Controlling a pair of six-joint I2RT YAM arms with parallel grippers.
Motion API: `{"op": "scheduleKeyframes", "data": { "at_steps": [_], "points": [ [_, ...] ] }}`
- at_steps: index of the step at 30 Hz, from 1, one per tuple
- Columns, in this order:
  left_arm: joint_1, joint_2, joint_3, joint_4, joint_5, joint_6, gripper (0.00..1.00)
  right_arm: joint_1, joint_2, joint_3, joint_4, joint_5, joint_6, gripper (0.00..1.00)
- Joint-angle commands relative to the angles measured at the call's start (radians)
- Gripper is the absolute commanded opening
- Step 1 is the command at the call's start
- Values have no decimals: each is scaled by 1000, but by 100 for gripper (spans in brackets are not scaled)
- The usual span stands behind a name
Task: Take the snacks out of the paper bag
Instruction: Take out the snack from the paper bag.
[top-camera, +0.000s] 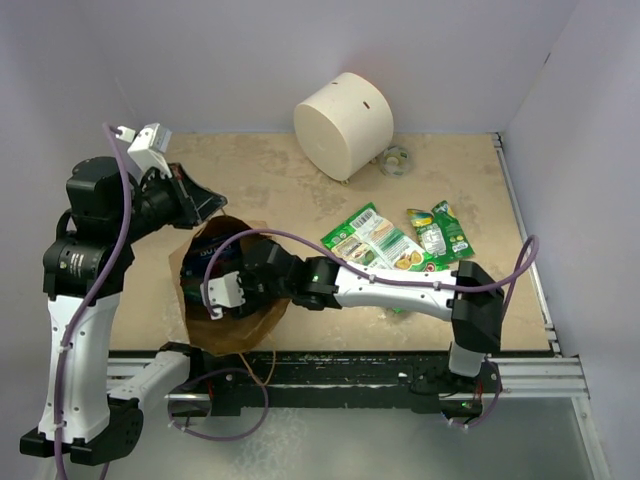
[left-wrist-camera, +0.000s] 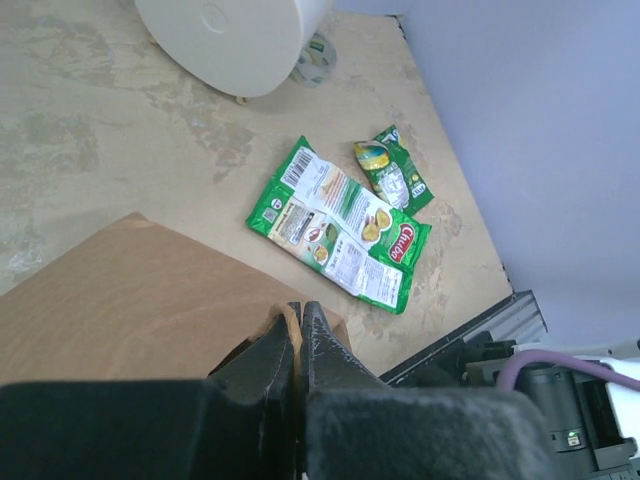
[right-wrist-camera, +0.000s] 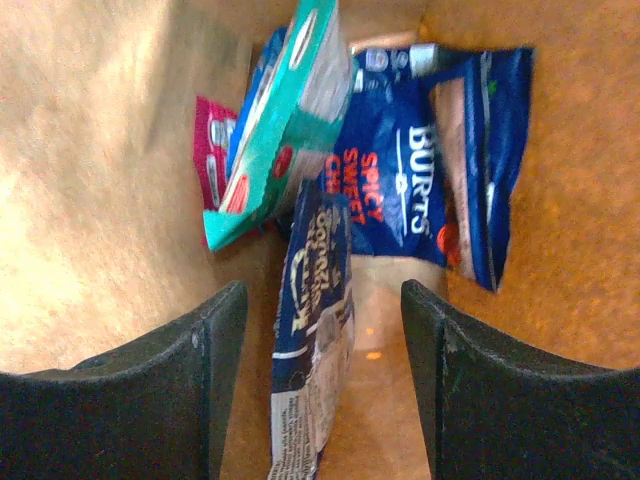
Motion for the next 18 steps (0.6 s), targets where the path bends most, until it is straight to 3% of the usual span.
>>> {"op": "scheduleKeyframes", "data": {
  "at_steps": [1,6,18],
  "points": [
    [-2,-12,56,43,-40,13,0,2,6,55,-54,105,-69,65],
    [-2,-22,64,45,-69,18,0,1,24,40,-38,153,-84,63],
    [-2,-30,117,64,-213,26,0,-68,172,171,30,177,-164,10]
  ]
}}
